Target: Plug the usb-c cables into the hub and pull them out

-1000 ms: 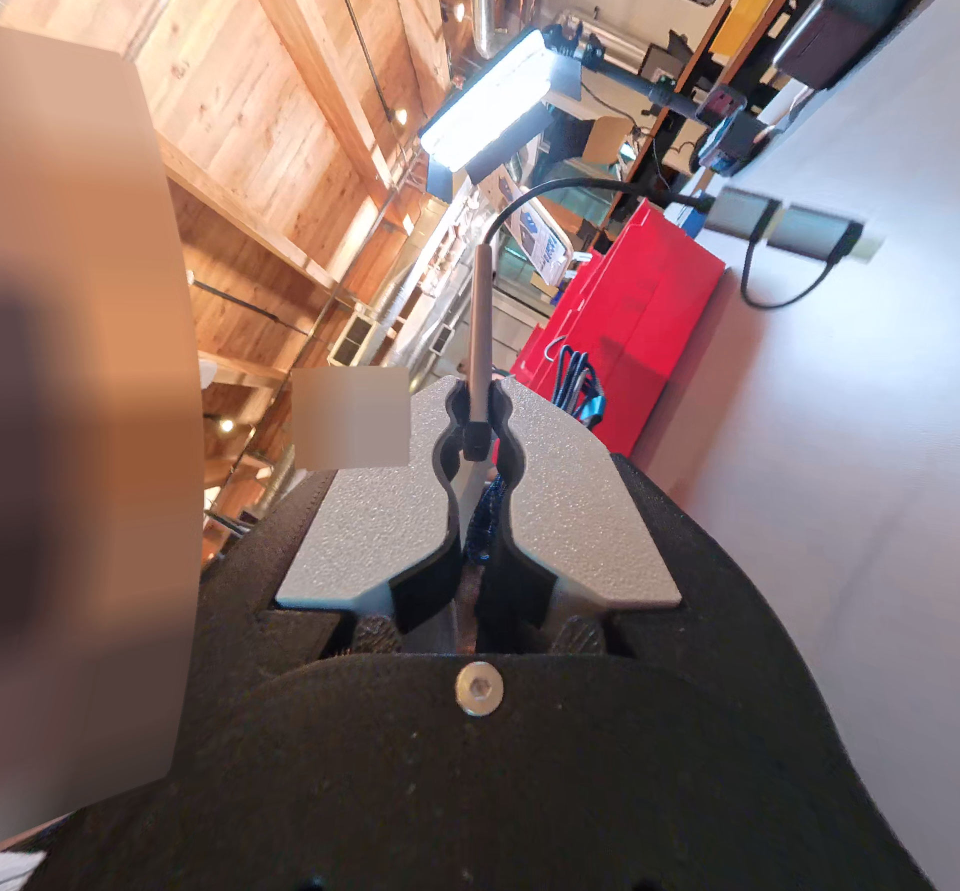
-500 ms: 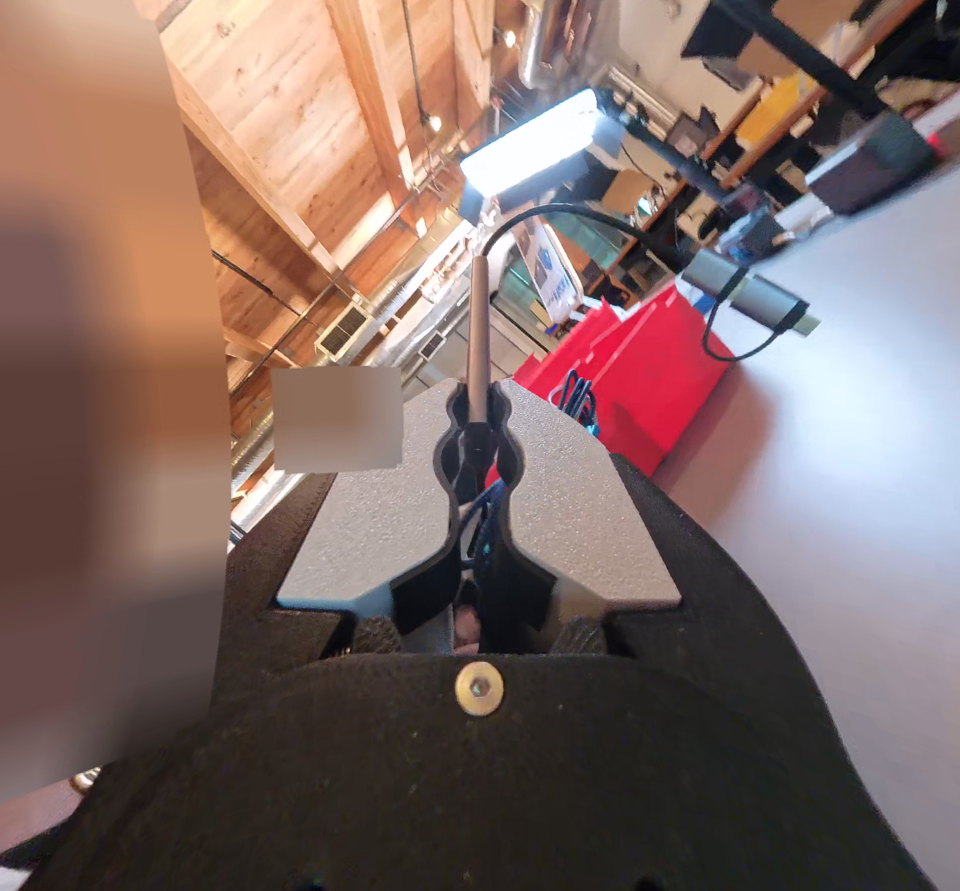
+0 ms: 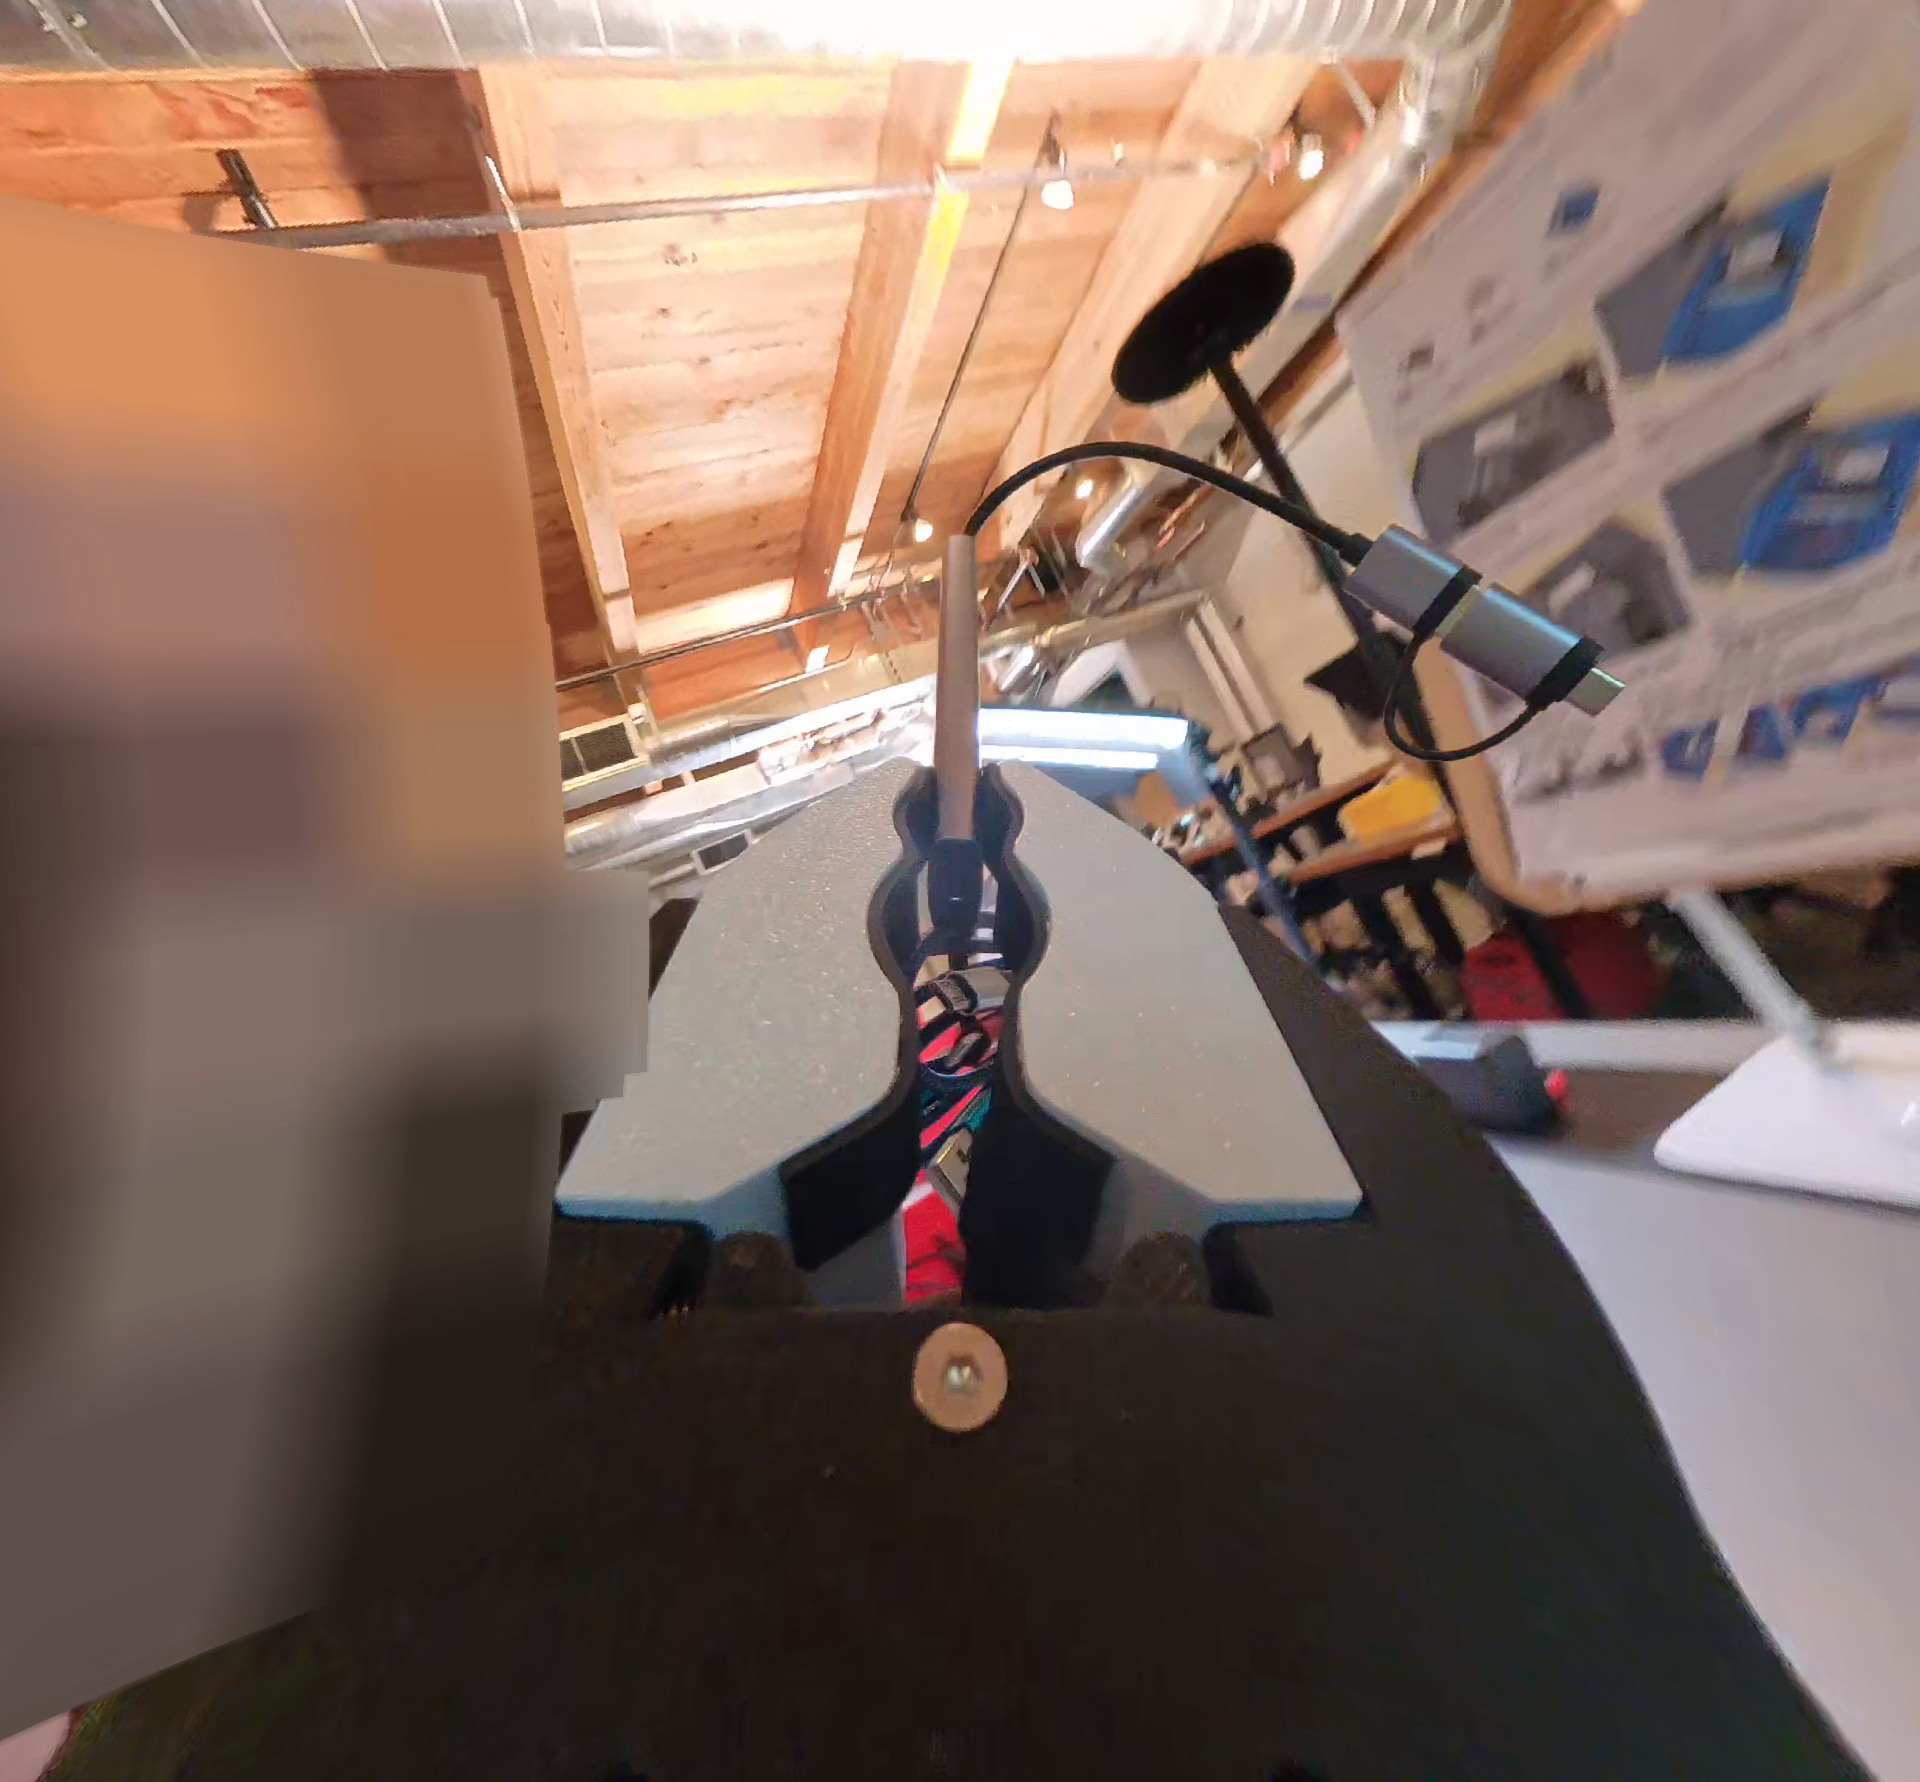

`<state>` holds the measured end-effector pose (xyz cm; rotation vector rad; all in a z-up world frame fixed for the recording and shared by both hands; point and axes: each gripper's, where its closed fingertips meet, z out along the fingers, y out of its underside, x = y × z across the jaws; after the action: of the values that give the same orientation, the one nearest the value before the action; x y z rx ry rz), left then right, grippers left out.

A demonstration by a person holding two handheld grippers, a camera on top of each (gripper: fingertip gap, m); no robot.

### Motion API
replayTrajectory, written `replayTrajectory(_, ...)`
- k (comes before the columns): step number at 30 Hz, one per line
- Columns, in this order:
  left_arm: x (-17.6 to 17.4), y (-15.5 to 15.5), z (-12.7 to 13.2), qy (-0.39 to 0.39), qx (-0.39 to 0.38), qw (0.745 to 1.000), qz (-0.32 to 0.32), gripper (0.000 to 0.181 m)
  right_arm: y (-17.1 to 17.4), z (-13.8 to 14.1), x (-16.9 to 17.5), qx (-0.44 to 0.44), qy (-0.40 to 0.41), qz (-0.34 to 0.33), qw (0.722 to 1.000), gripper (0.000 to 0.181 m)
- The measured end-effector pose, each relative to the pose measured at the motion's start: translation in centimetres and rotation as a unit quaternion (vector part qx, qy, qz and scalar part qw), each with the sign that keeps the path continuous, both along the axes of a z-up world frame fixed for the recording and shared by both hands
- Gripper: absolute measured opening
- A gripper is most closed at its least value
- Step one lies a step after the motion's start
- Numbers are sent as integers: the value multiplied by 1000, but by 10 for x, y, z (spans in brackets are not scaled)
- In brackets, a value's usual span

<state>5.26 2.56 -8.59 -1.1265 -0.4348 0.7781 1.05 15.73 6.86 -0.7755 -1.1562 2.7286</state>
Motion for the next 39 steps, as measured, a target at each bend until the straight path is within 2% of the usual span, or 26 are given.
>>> replayTrajectory(1,-1,1,-2,-2,-7,1000,2,107,10,14,1,0,17,-17,1000,9)
replayTrajectory(4,-1,6,-6,-2,-27,1000,4,104,44,50,1,7,58,-69,996,9)
replayTrajectory(7,-12,7,-18,-16,-72,996,45,94,79,70,0,25,77,-130,988,9)
replayTrajectory(12,-11,6,-16,-14,-64,997,40,91,139,76,3,72,92,-268,956,9)
replayTrajectory(16,-12,5,-17,-17,-60,997,38,87,177,69,9,132,104,-375,912,9)
replayTrajectory(19,-8,9,-17,-7,-72,997,26,86,196,52,6,179,86,-429,881,9)
replayTrajectory(23,-8,12,-20,-6,-83,996,26,86,222,13,-9,202,32,-473,857,8)
replayTrajectory(30,-8,12,-22,-5,-88,996,25,83,258,-55,-36,195,-45,-504,840,9)
replayTrajectory(36,-6,16,-27,-5,-108,994,15,80,257,-128,-50,254,-138,-485,826,9)
replayTrajectory(37,-6,17,-28,-6,-113,993,16,83,255,-134,-49,257,-141,-482,826,9)
replayTrajectory(39,-9,17,-29,-11,-118,993,22,103,252,-142,-46,256,-154,-474,828,9)
